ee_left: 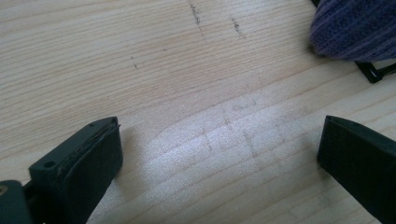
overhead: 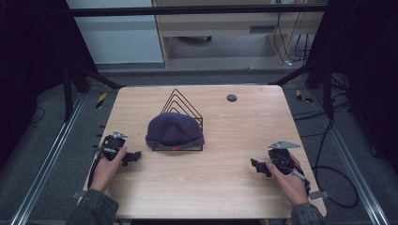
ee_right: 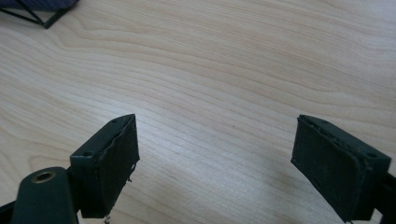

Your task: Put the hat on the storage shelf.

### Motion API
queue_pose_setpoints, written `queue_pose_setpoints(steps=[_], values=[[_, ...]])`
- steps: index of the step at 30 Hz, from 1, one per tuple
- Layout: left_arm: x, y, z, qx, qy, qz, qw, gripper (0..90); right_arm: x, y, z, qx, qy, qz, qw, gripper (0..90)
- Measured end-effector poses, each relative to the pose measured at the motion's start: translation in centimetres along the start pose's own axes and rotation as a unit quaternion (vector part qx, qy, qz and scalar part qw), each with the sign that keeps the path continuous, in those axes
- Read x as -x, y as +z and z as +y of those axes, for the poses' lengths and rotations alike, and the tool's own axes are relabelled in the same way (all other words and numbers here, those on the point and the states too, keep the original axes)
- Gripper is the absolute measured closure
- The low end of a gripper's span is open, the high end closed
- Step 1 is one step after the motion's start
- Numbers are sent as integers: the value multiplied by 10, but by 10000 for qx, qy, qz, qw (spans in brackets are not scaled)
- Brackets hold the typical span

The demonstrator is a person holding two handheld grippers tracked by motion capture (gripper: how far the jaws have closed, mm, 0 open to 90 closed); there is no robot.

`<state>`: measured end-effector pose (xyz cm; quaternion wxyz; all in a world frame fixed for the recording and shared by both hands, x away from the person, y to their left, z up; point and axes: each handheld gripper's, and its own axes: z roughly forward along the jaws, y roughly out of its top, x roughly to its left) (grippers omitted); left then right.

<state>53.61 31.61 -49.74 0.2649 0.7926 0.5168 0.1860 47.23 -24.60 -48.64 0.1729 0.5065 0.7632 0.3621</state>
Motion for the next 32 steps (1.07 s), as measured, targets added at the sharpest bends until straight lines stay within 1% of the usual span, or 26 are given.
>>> queue_pose_setpoints(steps=[2, 5, 7, 8, 10, 12, 14, 17, 19, 22, 25, 26, 27, 32], values=[[1, 0, 0, 12, 22, -22, 10000, 0, 2, 3, -3, 30, 30, -110, 9999, 143], [2, 1, 1, 26, 43, -41, 10000, 0, 3, 5, -4, 48, 14, -190, 9998, 139], [3, 1, 1, 25, 62, -58, 10000, 0, 4, 7, -6, 0, 70, -187, 9998, 136], [3, 1, 1, 23, 70, -64, 10000, 0, 5, 9, -7, -57, 68, -207, 9997, 132], [3, 1, 1, 22, 88, -72, 9999, 0, 7, 10, -7, -66, 27, -280, 9996, 131], [4, 1, 1, 30, 97, -70, 9999, 0, 7, 9, -7, -73, 145, -291, 9994, 121], [4, 2, 2, 41, 98, -86, 9999, 0, 9, 10, -8, -91, 134, -322, 9994, 119], [4, 2, 2, 33, 113, -99, 9999, 0, 9, 12, -10, -138, 177, -292, 9993, 114], [4, 2, 2, 26, 123, -106, 9999, 0, 9, 14, -11, -163, 131, -316, 9993, 101], [4, 2, 3, 18, 145, -110, 9998, 0, 7, 15, -13, -98, 53, -388, 9992, 99], [4, 2, 3, 22, 144, -107, 9998, 0, 2, 17, -17, -22, -149, -576, 9982, 87], [4, 2, 3, 24, 146, -107, 9998, 0, 1, 17, -19, 52, -147, -594, 9981, 78], [4, 2, 2, 28, 144, -107, 9998, 0, 1, 17, -19, 59, -115, -577, 9982, 78], [4, 2, 2, 31, 132, -112, 9998, 0, 1, 17, -19, 57, -113, -578, 9982, 78]])
